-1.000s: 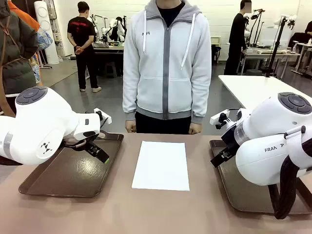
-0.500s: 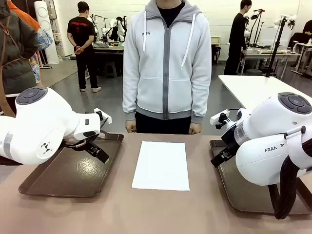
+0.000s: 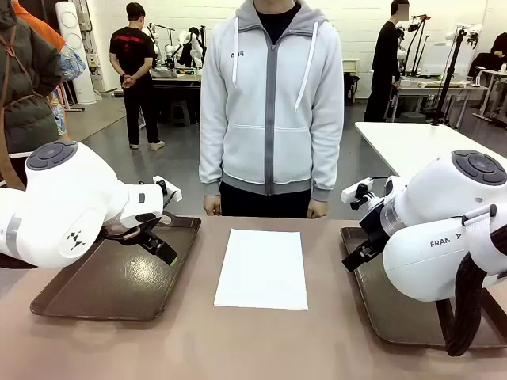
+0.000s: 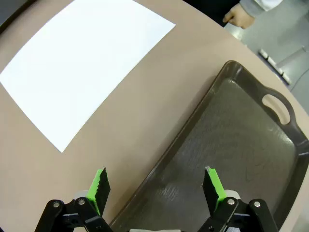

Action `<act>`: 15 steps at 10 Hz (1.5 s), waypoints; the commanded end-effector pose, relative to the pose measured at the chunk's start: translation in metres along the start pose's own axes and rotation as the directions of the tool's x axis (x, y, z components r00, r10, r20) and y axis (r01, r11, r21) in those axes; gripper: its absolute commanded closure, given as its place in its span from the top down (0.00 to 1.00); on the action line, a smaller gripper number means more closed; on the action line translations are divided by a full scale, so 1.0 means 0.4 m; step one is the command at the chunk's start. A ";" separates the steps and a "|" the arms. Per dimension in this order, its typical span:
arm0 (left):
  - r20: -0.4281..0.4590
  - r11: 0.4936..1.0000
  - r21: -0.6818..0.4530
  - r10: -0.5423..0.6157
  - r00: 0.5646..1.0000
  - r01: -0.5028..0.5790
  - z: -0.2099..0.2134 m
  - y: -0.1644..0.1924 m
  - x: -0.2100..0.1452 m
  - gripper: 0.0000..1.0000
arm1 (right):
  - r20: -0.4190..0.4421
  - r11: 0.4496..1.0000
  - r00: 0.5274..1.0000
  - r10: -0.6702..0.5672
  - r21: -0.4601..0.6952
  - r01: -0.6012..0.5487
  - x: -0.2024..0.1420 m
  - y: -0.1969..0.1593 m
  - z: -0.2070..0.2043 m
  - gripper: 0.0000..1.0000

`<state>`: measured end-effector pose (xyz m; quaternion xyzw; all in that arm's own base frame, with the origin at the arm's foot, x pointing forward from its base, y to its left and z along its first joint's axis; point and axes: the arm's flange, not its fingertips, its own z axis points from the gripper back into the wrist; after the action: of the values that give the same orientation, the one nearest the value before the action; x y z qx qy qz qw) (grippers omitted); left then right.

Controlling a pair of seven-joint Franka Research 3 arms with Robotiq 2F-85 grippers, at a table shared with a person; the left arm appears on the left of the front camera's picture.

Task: Sort the A4 documents.
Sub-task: Receive the A4 Paper.

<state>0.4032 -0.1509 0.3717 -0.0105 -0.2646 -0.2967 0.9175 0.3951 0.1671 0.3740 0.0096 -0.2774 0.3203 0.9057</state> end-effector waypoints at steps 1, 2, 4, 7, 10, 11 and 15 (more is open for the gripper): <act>0.000 1.000 0.000 0.002 1.000 -0.002 0.000 0.002 -0.001 1.00 | 0.000 1.000 1.000 -0.001 0.000 0.001 0.000 0.000 0.000 1.00; 0.000 1.000 0.000 0.002 1.000 -0.002 0.000 0.002 -0.001 1.00 | 0.000 1.000 1.000 -0.001 0.000 0.001 0.000 0.000 0.000 1.00; 0.000 1.000 0.000 0.002 1.000 -0.002 0.000 0.002 -0.001 1.00 | 0.000 1.000 1.000 -0.001 0.000 0.001 0.000 0.000 0.000 1.00; 0.000 1.000 0.000 0.002 1.000 -0.002 0.000 0.002 -0.001 1.00 | 0.000 1.000 1.000 -0.001 0.000 0.001 0.000 0.000 0.000 1.00; 0.000 1.000 0.000 0.002 1.000 -0.002 0.000 0.002 -0.001 1.00 | 0.000 1.000 1.000 -0.001 0.000 0.001 0.000 0.000 0.000 1.00; 0.000 1.000 0.000 0.002 1.000 -0.002 0.000 0.002 -0.001 1.00 | 0.000 1.000 1.000 -0.001 0.000 0.001 0.000 0.000 0.000 1.00; 0.000 1.000 0.000 0.002 1.000 -0.002 0.000 0.002 -0.001 1.00 | 0.000 1.000 1.000 -0.001 0.000 0.001 0.000 0.000 0.000 1.00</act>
<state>0.4032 -0.1509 0.3717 -0.0103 -0.2646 -0.2966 0.9175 0.3951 0.1671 0.3740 0.0096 -0.2774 0.3203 0.9057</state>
